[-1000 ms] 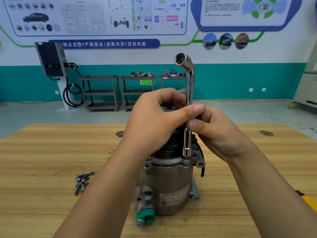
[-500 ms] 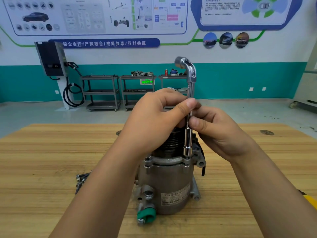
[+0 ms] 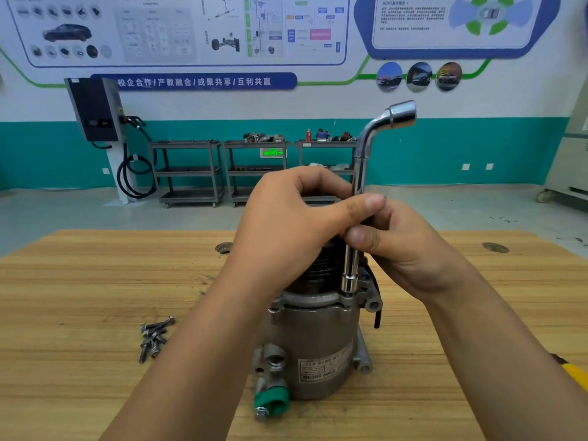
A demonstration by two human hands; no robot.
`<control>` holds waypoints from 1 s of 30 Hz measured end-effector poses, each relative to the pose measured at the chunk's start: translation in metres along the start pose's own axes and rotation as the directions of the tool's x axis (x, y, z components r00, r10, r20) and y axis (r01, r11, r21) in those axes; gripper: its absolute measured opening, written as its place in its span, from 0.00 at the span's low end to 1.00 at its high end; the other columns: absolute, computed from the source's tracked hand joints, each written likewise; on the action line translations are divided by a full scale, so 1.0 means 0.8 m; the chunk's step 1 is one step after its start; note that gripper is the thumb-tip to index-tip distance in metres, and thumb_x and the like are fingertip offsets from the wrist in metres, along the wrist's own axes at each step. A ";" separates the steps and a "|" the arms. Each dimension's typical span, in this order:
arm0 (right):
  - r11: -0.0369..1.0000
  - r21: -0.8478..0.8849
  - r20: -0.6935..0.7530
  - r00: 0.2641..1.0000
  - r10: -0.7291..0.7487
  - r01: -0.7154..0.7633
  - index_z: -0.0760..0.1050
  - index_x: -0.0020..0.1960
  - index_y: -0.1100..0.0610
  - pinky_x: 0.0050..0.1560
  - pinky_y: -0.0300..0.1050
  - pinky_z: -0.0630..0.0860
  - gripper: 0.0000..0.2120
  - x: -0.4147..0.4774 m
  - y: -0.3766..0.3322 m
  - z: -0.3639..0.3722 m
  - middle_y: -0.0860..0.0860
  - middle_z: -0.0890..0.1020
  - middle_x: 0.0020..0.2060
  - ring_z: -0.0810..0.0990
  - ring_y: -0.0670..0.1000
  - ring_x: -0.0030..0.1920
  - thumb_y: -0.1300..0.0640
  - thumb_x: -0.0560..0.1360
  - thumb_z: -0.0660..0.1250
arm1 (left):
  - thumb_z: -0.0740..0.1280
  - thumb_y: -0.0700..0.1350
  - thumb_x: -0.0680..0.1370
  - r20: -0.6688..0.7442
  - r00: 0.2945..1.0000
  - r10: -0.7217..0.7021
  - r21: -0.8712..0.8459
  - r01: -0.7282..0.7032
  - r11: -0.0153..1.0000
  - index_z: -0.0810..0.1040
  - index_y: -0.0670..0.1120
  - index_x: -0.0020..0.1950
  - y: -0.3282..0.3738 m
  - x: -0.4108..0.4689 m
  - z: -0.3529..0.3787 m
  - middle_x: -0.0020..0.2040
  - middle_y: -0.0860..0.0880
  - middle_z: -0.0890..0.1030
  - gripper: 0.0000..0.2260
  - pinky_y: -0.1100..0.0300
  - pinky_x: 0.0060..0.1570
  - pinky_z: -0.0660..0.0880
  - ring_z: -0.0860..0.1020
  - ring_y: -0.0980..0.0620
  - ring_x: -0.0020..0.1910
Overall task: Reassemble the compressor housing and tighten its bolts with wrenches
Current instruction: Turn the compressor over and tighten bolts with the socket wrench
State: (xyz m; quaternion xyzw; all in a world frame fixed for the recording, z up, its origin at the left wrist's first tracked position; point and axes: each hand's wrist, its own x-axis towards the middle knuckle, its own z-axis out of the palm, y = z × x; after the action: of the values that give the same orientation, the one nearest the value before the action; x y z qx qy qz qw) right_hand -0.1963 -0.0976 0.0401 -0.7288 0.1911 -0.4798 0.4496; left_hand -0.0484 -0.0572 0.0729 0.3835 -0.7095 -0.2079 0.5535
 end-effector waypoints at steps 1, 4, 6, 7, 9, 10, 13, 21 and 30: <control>1.000 -0.004 0.005 1.000 0.002 -0.002 0.80 0.52 0.54 0.56 0.49 0.76 0.29 0.000 0.000 0.000 0.64 0.79 0.49 0.78 0.59 0.54 0.39 0.57 0.77 | 0.75 0.54 0.67 0.001 1.000 0.000 -0.014 0.000 1.000 0.79 0.53 0.33 0.000 0.000 0.000 0.33 0.57 0.80 0.08 0.64 0.39 0.74 0.78 0.63 0.35; 1.000 0.015 0.077 0.997 -0.001 0.000 0.78 0.57 0.56 0.56 0.46 0.75 0.30 0.000 -0.002 -0.004 0.61 0.80 0.54 0.78 0.57 0.59 0.40 0.61 0.75 | 0.74 0.52 0.68 0.029 1.000 0.007 -0.036 -0.006 0.999 0.80 0.52 0.34 -0.001 0.002 -0.002 0.33 0.55 0.80 0.07 0.59 0.41 0.75 0.79 0.59 0.37; 0.999 0.031 0.118 0.993 -0.015 0.011 0.76 0.60 0.59 0.60 0.45 0.73 0.29 -0.003 -0.004 -0.008 0.58 0.79 0.59 0.76 0.56 0.63 0.41 0.67 0.72 | 0.72 0.54 0.67 0.055 0.998 0.008 -0.057 -0.004 0.998 0.81 0.52 0.34 -0.001 0.002 -0.005 0.32 0.56 0.80 0.07 0.60 0.40 0.74 0.78 0.59 0.35; 0.999 0.029 0.132 0.991 -0.024 0.021 0.75 0.62 0.60 0.62 0.45 0.71 0.28 -0.004 -0.004 -0.010 0.57 0.78 0.62 0.74 0.55 0.65 0.42 0.70 0.69 | 0.71 0.55 0.67 0.063 0.998 0.006 -0.080 -0.001 0.997 0.80 0.52 0.34 -0.001 0.002 -0.006 0.30 0.56 0.79 0.08 0.62 0.38 0.73 0.77 0.59 0.33; 0.999 0.013 0.153 0.988 -0.031 0.030 0.74 0.63 0.61 0.63 0.44 0.70 0.25 -0.005 -0.003 -0.012 0.56 0.78 0.62 0.73 0.55 0.66 0.44 0.73 0.66 | 0.72 0.54 0.68 0.082 0.997 0.006 -0.108 0.003 0.994 0.80 0.52 0.33 -0.002 0.003 -0.008 0.28 0.56 0.77 0.07 0.67 0.35 0.71 0.76 0.60 0.31; 1.000 0.005 0.152 0.988 -0.027 0.027 0.76 0.62 0.60 0.63 0.44 0.70 0.23 -0.005 -0.002 -0.012 0.55 0.79 0.60 0.74 0.55 0.65 0.45 0.74 0.66 | 0.72 0.52 0.69 0.089 0.996 0.007 -0.105 0.002 0.994 0.80 0.52 0.33 -0.002 0.003 -0.008 0.28 0.56 0.77 0.07 0.67 0.34 0.71 0.76 0.60 0.31; 1.000 -0.019 0.107 0.994 -0.015 0.017 0.81 0.55 0.56 0.59 0.44 0.72 0.19 -0.004 0.001 -0.011 0.51 0.83 0.52 0.78 0.52 0.59 0.43 0.72 0.68 | 0.71 0.49 0.72 0.098 0.995 0.016 -0.084 -0.008 0.996 0.81 0.50 0.35 -0.004 0.004 -0.009 0.28 0.52 0.78 0.07 0.60 0.39 0.75 0.78 0.55 0.33; 0.999 -0.033 0.062 0.998 -0.018 0.020 0.82 0.42 0.50 0.49 0.38 0.75 0.16 -0.001 0.004 -0.008 0.45 0.82 0.40 0.79 0.46 0.48 0.39 0.64 0.73 | 0.69 0.51 0.73 0.137 0.990 0.031 -0.058 -0.024 0.998 0.82 0.50 0.36 0.001 0.003 -0.010 0.34 0.49 0.80 0.08 0.48 0.53 0.76 0.80 0.53 0.43; 0.996 -0.088 0.020 0.999 -0.032 0.034 0.74 0.54 0.70 0.58 0.60 0.73 0.40 -0.001 0.004 -0.003 0.73 0.74 0.53 0.74 0.68 0.58 0.38 0.58 0.76 | 0.74 0.53 0.68 0.028 1.000 0.001 -0.014 -0.001 1.000 0.80 0.54 0.34 0.000 0.001 -0.001 0.31 0.58 0.80 0.07 0.68 0.35 0.72 0.78 0.63 0.34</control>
State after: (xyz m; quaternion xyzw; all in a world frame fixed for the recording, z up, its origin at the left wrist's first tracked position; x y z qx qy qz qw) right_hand -0.1985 -0.0999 0.0374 -0.7553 0.1960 -0.4717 0.4108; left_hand -0.0477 -0.0577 0.0733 0.3763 -0.7157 -0.2180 0.5464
